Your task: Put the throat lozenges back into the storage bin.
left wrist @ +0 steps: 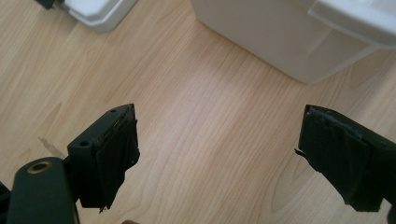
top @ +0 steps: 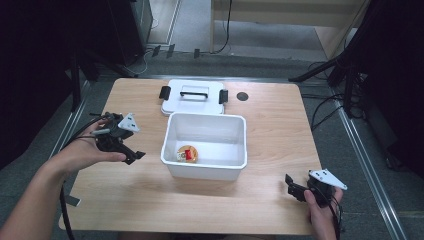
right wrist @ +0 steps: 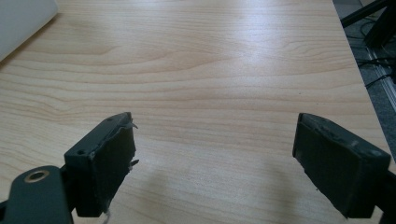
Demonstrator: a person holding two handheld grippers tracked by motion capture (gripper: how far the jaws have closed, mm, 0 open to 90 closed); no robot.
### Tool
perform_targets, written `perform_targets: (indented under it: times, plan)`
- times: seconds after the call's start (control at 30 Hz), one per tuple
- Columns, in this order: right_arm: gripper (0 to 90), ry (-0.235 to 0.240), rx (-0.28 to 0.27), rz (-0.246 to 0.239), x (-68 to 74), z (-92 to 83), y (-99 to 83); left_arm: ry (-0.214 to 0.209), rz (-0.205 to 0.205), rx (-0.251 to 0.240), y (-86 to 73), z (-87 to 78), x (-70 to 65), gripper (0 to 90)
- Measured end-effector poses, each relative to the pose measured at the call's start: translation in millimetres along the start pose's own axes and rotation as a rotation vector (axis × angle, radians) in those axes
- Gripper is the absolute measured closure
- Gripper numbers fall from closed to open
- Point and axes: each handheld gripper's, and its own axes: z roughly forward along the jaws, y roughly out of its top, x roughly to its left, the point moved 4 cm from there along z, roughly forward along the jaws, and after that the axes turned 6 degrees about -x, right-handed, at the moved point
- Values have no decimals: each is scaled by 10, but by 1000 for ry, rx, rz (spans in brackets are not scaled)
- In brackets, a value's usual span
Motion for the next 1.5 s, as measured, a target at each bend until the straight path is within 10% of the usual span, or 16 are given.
perform_targets:
  times: [0.93, 1.2, 1.5]
  plan:
    - [134, -2, 2, 1, 1, 0, -1, 302, -370, -242, -1100, 294, -24, 137]
    - [135, -4, 2, 0, 2, 1, -2, 422, -523, -459, -1390, 293, -117, 141]
    - [134, -3, 3, 2, 2, 0, -2, 526, -589, -487, -1564, 348, -192, 145]
